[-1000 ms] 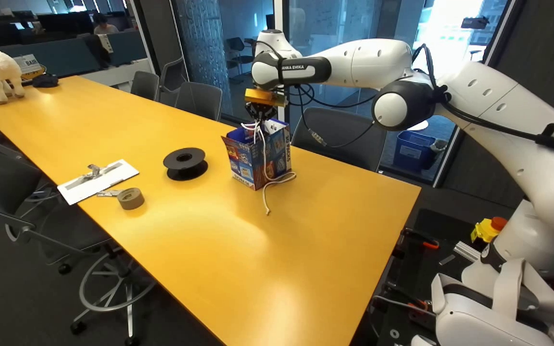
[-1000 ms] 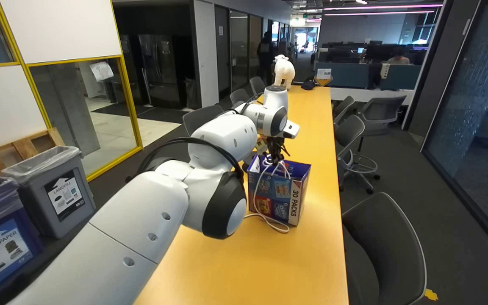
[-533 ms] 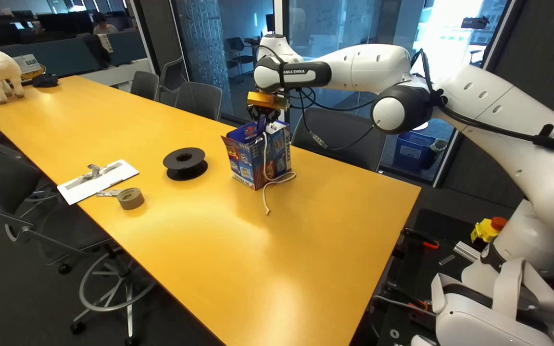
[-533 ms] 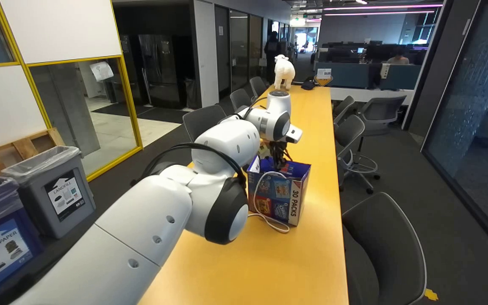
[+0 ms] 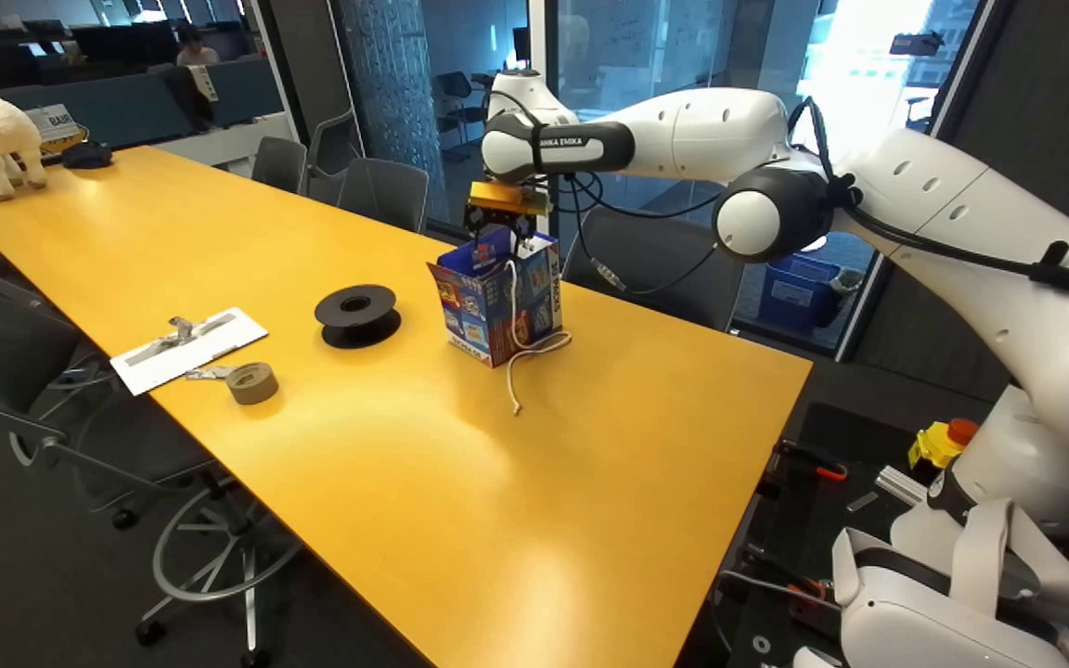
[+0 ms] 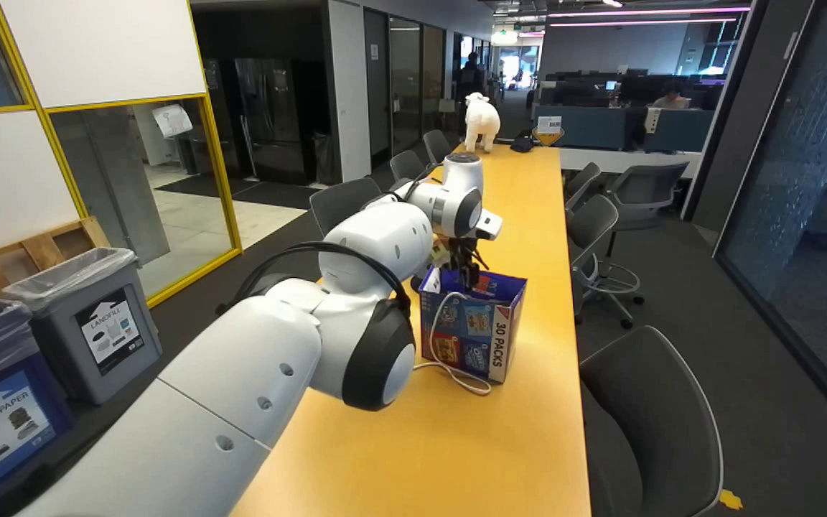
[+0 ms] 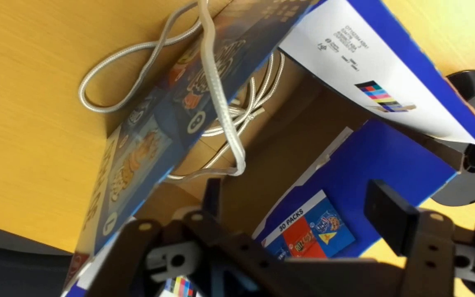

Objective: Put the ropes in the box

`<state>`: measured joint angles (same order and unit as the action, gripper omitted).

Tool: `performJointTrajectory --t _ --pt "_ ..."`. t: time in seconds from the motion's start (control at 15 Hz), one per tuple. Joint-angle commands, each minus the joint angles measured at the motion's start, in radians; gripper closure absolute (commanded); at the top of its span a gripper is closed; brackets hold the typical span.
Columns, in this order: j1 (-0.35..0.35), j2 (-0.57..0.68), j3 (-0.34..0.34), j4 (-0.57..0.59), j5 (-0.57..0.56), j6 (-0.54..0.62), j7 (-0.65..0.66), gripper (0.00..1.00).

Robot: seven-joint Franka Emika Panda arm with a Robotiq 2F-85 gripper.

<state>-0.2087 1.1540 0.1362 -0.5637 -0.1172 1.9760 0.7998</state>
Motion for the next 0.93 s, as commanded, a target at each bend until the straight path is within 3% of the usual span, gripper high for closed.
performJointTrajectory --t 0.0,0.53,0.87 --pt "0.023 -0.038 -0.014 0.006 -0.032 0.015 -0.021 0.0" --pt "0.063 -0.154 -0.012 -0.137 -0.116 -0.025 -0.176 0.0" --pt "0.023 -0.27 0.042 -0.368 -0.092 -0.099 -0.349 0.0"
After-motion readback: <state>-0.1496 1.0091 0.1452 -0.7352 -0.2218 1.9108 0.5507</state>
